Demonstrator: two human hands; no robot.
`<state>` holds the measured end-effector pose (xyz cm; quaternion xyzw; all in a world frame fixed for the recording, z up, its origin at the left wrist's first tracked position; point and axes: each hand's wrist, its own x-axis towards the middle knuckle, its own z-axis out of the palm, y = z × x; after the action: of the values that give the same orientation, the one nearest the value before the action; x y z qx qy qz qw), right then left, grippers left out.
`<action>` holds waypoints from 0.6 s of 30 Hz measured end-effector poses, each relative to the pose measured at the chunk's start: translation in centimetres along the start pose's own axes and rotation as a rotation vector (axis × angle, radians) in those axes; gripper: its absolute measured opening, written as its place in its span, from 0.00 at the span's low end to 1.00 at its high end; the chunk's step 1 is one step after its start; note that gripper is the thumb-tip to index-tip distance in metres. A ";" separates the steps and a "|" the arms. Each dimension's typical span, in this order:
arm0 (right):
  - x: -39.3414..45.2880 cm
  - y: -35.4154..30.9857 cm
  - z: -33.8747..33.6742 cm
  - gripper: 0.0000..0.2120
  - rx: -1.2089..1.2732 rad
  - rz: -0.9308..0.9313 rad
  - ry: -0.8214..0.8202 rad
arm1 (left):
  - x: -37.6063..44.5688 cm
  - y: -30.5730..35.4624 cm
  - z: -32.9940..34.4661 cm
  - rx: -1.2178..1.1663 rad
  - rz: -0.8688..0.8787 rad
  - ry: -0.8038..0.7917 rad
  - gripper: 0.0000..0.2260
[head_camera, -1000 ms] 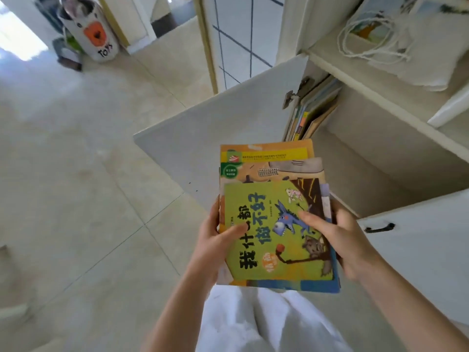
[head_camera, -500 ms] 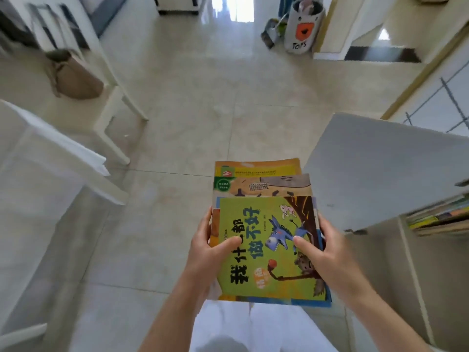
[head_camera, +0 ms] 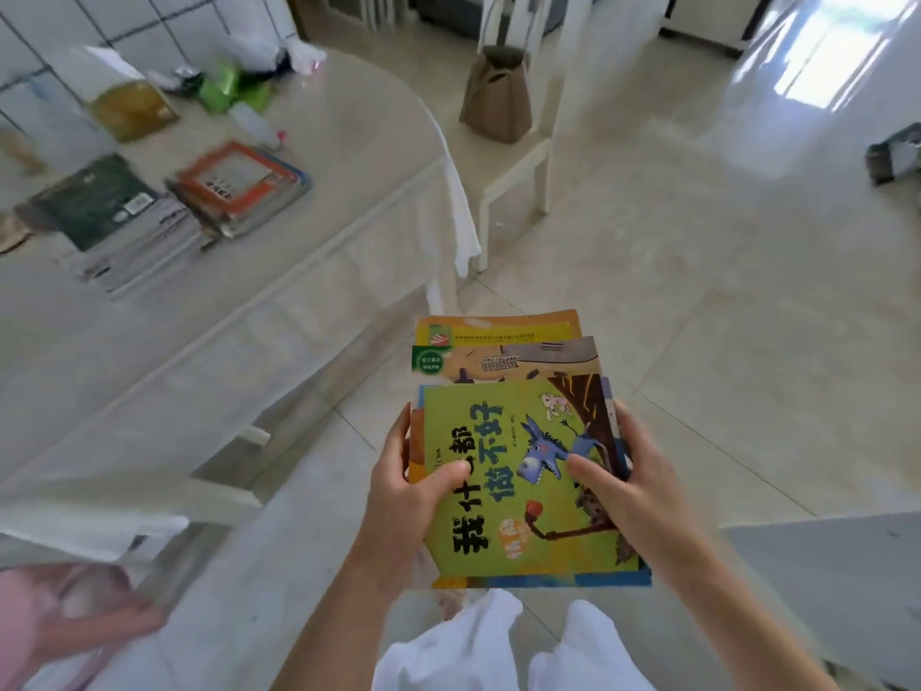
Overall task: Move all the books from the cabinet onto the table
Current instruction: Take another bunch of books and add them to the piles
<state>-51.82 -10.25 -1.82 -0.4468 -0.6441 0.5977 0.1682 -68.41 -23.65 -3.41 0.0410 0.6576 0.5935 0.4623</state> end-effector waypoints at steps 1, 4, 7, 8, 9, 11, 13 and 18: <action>0.9 -0.7 1.9 0.24 0.001 0.000 -0.026 | 0.3 0.7 -1.8 -0.025 -0.002 0.035 0.27; 3.2 -2.5 7.3 0.25 0.010 -0.003 -0.107 | 1.0 2.4 -6.5 -0.078 0.016 0.124 0.25; 5.0 -4.1 11.3 0.26 -0.028 -0.048 -0.177 | 1.2 3.9 -9.9 -0.112 0.067 0.233 0.22; 5.7 -4.5 12.5 0.27 -0.045 -0.064 -0.195 | 1.5 4.3 -10.9 -0.126 0.071 0.261 0.21; 6.4 -5.1 13.5 0.27 -0.062 -0.079 -0.209 | 1.7 4.5 -11.7 -0.134 0.073 0.286 0.20; 7.8 -5.9 15.2 0.28 -0.107 -0.107 -0.240 | 2.4 5.0 -13.1 -0.139 0.077 0.332 0.20; 9.3 -6.6 16.4 0.30 -0.109 -0.104 -0.267 | 3.3 5.4 -14.0 -0.136 0.077 0.369 0.21; 14.4 -8.3 18.5 0.31 -0.099 -0.107 -0.337 | 6.7 7.2 -14.8 -0.188 0.081 0.427 0.20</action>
<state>-76.64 -9.66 -3.02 -0.3132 -0.7146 0.6219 0.0670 -85.53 -28.49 -3.25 -0.1021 0.6801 0.6653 0.2904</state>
